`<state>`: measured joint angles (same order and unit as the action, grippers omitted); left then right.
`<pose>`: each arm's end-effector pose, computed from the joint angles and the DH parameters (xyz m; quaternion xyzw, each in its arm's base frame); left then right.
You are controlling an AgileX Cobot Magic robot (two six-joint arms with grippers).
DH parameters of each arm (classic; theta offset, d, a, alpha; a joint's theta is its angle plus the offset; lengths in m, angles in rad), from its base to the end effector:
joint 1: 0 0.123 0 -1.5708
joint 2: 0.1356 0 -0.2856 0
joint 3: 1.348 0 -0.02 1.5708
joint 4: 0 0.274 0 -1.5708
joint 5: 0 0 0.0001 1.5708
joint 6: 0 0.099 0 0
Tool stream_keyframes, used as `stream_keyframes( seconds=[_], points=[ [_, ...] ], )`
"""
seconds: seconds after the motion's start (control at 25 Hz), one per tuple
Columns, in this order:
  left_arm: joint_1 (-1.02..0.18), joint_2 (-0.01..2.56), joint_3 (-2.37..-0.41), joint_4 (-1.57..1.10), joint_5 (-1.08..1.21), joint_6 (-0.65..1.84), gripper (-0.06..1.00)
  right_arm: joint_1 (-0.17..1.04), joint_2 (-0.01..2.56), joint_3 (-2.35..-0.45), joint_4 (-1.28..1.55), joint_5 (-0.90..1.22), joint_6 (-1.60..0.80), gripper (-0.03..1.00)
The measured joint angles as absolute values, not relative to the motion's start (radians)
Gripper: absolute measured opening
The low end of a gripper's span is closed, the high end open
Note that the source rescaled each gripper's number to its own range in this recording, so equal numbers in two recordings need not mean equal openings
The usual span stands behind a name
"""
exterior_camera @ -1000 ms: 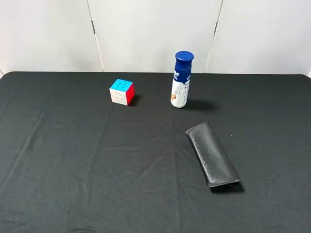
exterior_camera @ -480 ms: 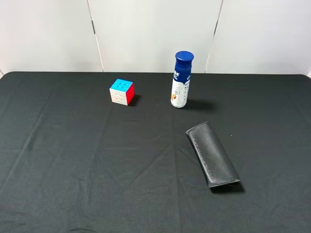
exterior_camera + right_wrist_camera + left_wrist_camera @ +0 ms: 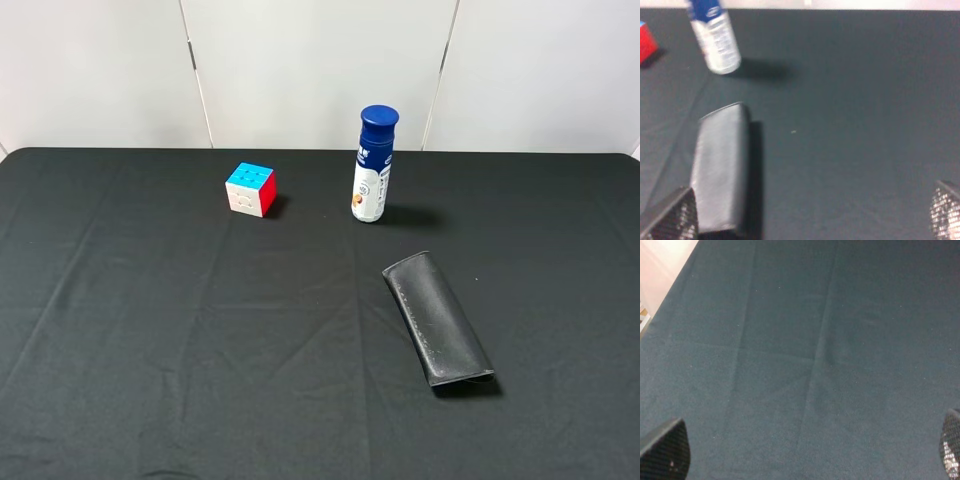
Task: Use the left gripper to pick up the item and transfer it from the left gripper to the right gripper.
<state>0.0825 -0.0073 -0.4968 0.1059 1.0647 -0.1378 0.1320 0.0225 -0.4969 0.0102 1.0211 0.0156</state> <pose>0.0200 0.0108 0.2841 -0.0959 0.8466 0.0385 0.5221 0.0276 0.0045 0.2868 -0.0494 0.8481 0.0440 0.5257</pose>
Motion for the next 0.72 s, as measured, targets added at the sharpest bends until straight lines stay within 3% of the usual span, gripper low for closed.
stream_keyframes(
  seconds=[0.2,0.72],
  points=[
    [0.083,-0.007,-0.497,0.106,1.065,-0.138,1.00,0.058,-0.004,-0.496,0.011,1.018,0.017,1.00],
    [0.083,-0.007,-0.497,0.106,1.065,-0.138,1.00,0.027,-0.005,-0.493,0.012,1.017,0.017,1.00]
  ],
)
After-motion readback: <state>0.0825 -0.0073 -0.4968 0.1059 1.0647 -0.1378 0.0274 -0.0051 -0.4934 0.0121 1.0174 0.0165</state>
